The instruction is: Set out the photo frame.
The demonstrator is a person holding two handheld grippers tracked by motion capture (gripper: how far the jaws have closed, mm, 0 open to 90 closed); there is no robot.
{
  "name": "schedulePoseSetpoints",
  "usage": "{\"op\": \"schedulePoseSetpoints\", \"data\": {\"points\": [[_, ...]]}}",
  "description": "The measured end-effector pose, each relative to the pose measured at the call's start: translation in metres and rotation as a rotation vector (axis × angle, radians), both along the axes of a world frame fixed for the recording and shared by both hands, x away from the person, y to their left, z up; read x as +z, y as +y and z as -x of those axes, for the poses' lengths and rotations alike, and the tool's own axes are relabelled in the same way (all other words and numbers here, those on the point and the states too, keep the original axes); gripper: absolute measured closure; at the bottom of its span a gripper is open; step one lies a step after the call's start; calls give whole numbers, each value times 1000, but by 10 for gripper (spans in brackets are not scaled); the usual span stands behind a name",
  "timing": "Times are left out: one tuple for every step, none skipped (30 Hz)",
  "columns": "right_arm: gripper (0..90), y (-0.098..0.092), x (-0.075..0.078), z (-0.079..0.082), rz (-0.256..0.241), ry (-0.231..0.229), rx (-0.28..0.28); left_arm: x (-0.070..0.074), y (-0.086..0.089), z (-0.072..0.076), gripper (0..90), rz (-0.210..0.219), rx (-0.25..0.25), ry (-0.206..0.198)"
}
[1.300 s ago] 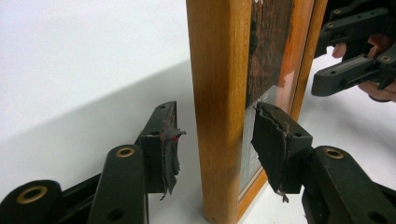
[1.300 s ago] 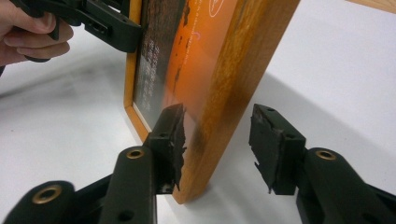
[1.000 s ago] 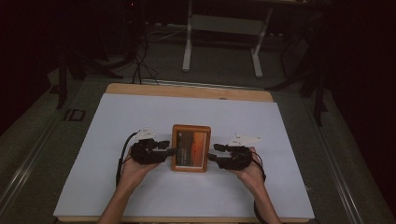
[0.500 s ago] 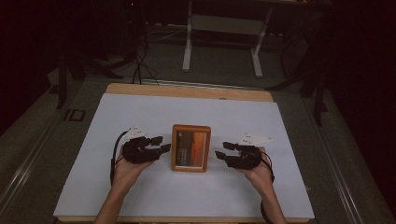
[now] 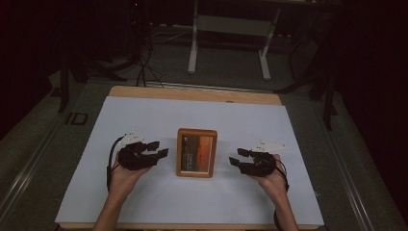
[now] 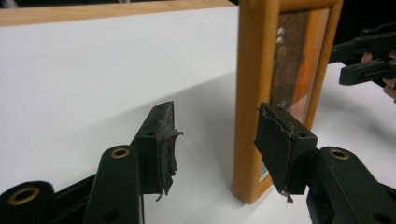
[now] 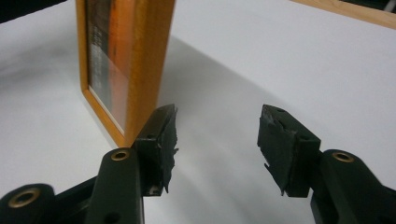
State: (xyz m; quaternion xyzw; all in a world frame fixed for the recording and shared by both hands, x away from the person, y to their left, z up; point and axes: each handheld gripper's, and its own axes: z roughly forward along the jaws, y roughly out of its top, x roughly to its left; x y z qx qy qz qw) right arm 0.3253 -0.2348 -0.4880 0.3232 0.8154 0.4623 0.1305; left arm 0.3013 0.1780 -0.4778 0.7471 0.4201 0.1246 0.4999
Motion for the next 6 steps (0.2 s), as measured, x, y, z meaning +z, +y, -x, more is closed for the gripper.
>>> {"op": "schedulePoseSetpoints", "data": {"points": [[463,-2,-1,0,0,0,-6,-1,1,0,479,-5,3,5],[463,-4,-2,0,-1,3,-12,-2,2,0,479,-5,5,9],[463,-6,-3,-1,-1,8,-18,-3,3,0,479,-6,6,11],[463,-8,-3,-1,0,8,-25,-4,4,1,478,-6,10,16],[463,-10,-4,-2,0,8,-30,-5,5,1,476,-9,11,17],[463,-13,-5,-2,-1,11,-38,-6,6,1,475,-19,16,20]]}}
